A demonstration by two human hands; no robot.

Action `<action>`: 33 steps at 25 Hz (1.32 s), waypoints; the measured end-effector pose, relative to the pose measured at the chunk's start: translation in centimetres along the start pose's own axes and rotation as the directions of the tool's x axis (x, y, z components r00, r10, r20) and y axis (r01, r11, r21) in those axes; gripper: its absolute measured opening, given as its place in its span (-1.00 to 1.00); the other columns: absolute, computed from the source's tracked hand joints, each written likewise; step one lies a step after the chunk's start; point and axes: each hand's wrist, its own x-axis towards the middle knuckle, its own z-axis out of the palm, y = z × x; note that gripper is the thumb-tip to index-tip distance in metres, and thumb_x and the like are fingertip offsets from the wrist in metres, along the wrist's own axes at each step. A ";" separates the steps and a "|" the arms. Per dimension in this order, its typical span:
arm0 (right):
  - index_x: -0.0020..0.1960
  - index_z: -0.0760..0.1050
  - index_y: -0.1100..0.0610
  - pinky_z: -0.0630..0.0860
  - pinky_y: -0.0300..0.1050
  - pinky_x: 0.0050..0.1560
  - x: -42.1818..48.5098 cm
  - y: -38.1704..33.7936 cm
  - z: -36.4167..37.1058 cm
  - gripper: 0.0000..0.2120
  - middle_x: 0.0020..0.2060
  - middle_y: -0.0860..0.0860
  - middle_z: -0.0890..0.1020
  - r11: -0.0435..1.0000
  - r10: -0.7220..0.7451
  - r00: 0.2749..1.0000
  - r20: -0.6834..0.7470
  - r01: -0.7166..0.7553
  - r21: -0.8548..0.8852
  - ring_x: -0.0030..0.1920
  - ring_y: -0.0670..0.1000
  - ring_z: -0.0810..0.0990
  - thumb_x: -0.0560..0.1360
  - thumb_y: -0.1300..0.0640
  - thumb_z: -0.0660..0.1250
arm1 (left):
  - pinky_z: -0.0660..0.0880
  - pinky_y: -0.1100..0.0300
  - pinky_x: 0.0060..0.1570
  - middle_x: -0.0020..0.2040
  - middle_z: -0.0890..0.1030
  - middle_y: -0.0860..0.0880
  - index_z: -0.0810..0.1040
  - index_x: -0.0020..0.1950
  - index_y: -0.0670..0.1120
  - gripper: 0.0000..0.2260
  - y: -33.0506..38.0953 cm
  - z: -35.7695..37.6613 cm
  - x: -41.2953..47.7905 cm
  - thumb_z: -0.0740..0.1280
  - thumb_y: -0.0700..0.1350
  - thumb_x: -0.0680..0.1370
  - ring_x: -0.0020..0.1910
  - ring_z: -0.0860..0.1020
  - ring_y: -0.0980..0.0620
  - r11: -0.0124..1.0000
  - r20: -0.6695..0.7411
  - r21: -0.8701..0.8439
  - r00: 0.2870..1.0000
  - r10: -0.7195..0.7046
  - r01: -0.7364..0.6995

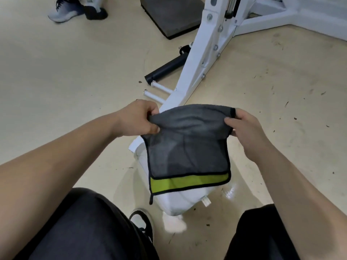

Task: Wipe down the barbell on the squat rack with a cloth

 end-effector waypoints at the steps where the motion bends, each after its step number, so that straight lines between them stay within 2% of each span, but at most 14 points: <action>1: -0.11 0.64 0.08 0.52 -0.18 -0.15 -0.4 0.3 -0.8 -0.70 -0.22 -0.04 0.66 0.998 -0.015 0.998 0.053 0.018 -0.056 -0.18 -0.03 0.58 0.50 0.40 0.23 | 0.49 0.17 -0.31 -0.28 0.55 0.04 0.50 -0.18 -0.09 -0.77 -0.4 0.4 -0.7 0.57 -0.20 0.41 -0.30 0.52 0.03 0.997 0.096 0.066 0.995 0.029 -0.036; 3: -0.20 0.63 0.13 0.42 -0.34 -0.27 -1.3 0.5 -2.3 -0.64 -0.28 -0.05 0.59 0.939 0.044 0.975 0.219 0.034 -0.343 -0.25 -0.06 0.49 0.41 0.51 0.19 | 0.49 0.14 -0.30 -0.31 0.58 0.06 0.54 -0.16 -0.04 -0.73 -0.7 1.6 -1.9 0.63 -0.09 0.36 -0.34 0.53 0.05 0.978 0.356 0.196 0.934 -0.003 -0.072; 6: -0.04 0.72 0.08 0.39 -0.33 0.06 -1.8 1.4 -2.9 -0.49 0.02 -0.11 0.65 0.653 0.309 0.856 0.415 0.126 -0.747 0.05 -0.12 0.54 0.37 0.49 0.11 | 0.63 0.06 -0.09 -0.19 0.71 0.04 0.63 -0.05 0.00 -0.73 -0.8 4.2 -2.4 0.59 0.10 0.41 -0.17 0.68 -0.05 0.939 0.574 0.342 0.796 -0.192 -0.020; 9: 0.27 0.61 0.04 0.38 -0.14 0.20 -0.9 3.7 -1.9 -0.51 0.21 -0.04 0.55 0.631 0.186 0.950 0.250 0.080 -0.772 0.27 0.02 0.51 0.46 0.38 0.18 | 0.60 0.01 0.07 0.12 0.62 -0.02 0.55 0.23 -0.03 -0.60 -2.1 6.8 -1.1 0.48 0.15 0.50 0.07 0.61 -0.11 0.845 0.288 0.535 0.942 -0.172 -0.009; 11: 0.50 0.39 0.03 0.38 -0.05 0.33 -0.2 5.2 -0.5 -0.50 0.42 0.04 0.43 0.698 0.130 0.984 0.124 -0.002 -0.716 0.42 0.11 0.43 0.57 0.16 0.27 | 0.59 -0.06 0.11 0.29 0.45 -0.09 0.38 0.43 -0.04 -0.36 -3.7 7.7 -0.5 0.51 0.17 0.46 0.16 0.56 -0.15 0.790 0.130 0.608 0.972 -0.196 0.078; 13: 0.53 0.34 0.08 0.40 -0.04 0.33 0.4 6.9 1.0 -0.47 0.46 0.05 0.42 0.756 0.205 0.974 0.093 -0.098 -0.647 0.41 0.10 0.43 0.59 0.02 0.32 | 0.58 -0.08 0.11 0.27 0.37 -0.11 0.39 0.38 -0.03 -0.36 -4.9 8.2 -0.5 0.52 0.20 0.44 0.18 0.52 -0.16 0.755 0.113 0.643 0.960 -0.256 0.126; 15: 0.34 0.48 0.11 0.44 -0.09 0.10 0.3 8.4 1.9 -0.62 0.28 0.05 0.54 0.783 0.155 0.988 0.011 -0.116 -0.611 0.18 0.08 0.53 0.56 0.02 0.38 | 0.55 0.00 0.01 0.15 0.40 -0.06 0.46 0.16 -0.01 -0.57 -5.0 8.5 -0.5 0.51 0.16 0.44 0.16 0.48 -0.12 0.766 0.115 0.627 0.957 -0.267 0.138; 17: 0.11 0.50 0.06 0.39 -0.14 -0.04 -0.4 9.0 2.3 -0.80 0.09 -0.01 0.53 0.781 -0.009 0.997 -0.080 -0.043 -0.622 0.02 0.03 0.52 0.53 0.05 0.41 | 0.48 0.13 -0.17 -0.04 0.48 -0.02 0.47 -0.10 -0.05 -0.79 -4.6 8.6 -0.8 0.46 -0.02 0.44 -0.01 0.53 -0.07 0.881 0.140 0.442 0.958 -0.252 0.167; 19: -0.02 0.46 0.02 0.37 -0.15 -0.10 -0.8 9.0 2.3 -0.86 -0.02 -0.07 0.50 0.783 -0.126 0.986 -0.111 0.030 -0.622 -0.05 -0.01 0.52 0.51 0.08 0.42 | 0.51 0.14 -0.20 -0.13 0.59 -0.08 0.52 -0.15 -0.12 -0.89 -4.3 7.8 -1.1 0.43 -0.15 0.43 -0.15 0.57 -0.08 0.951 0.207 0.074 0.928 -0.309 0.300; 22: -0.04 0.45 0.00 0.43 -0.19 -0.11 -0.1 8.1 3.3 -0.85 -0.05 -0.09 0.52 0.855 -0.170 0.980 -0.106 0.094 -0.510 -0.09 -0.10 0.51 0.51 0.09 0.43 | 0.67 -0.01 -0.09 -0.01 0.70 -0.19 0.64 0.11 -0.19 -0.80 -4.2 5.3 -1.7 0.37 -0.23 0.50 -0.09 0.67 -0.19 0.822 0.267 -0.342 0.885 -0.381 0.456; 24: 0.04 0.49 -0.01 0.47 -0.19 -0.07 0.7 7.8 4.4 -0.81 -0.01 -0.07 0.53 0.914 -0.148 0.981 -0.123 0.088 -0.397 -0.09 -0.09 0.53 0.50 0.05 0.46 | 0.65 0.00 -0.21 -0.05 0.64 -0.20 0.61 0.17 -0.20 -0.78 -3.9 3.9 -2.2 0.30 -0.25 0.55 -0.18 0.62 -0.17 0.764 0.192 -0.438 0.880 -0.434 0.473; 29: 0.33 0.50 0.01 0.46 -0.22 -0.03 1.3 8.0 4.8 -0.63 0.15 -0.07 0.53 0.928 -0.092 0.986 -0.140 0.034 -0.370 -0.07 -0.10 0.59 0.55 -0.01 0.40 | 0.64 0.03 -0.30 -0.13 0.55 -0.24 0.49 0.22 -0.24 -0.78 -0.2 3.9 -2.4 0.34 -0.26 0.58 -0.43 0.56 -0.13 0.804 0.068 -0.425 0.901 -0.429 0.416; 31: 0.28 0.53 0.02 0.43 -0.26 -0.04 0.9 7.8 3.7 -0.70 0.12 -0.08 0.57 0.935 -0.095 0.981 -0.170 0.029 -0.352 -0.09 -0.18 0.58 0.57 0.01 0.38 | 0.67 0.06 -0.34 -0.01 0.62 -0.26 0.47 0.28 -0.16 -0.72 2.8 5.6 -2.2 0.42 -0.19 0.61 -0.37 0.69 -0.12 0.759 0.183 -0.513 0.914 -0.361 0.402; 33: 0.23 0.56 0.03 0.45 -0.22 0.01 0.6 7.7 2.5 -0.75 0.06 -0.07 0.60 0.950 -0.082 0.976 -0.203 0.015 -0.313 -0.11 -0.21 0.55 0.57 0.01 0.37 | 0.72 0.01 -0.21 0.19 0.63 -0.24 0.43 0.39 -0.06 -0.62 4.8 6.8 -2.0 0.45 -0.16 0.62 -0.13 0.76 -0.21 0.691 0.345 -0.579 0.898 -0.274 0.434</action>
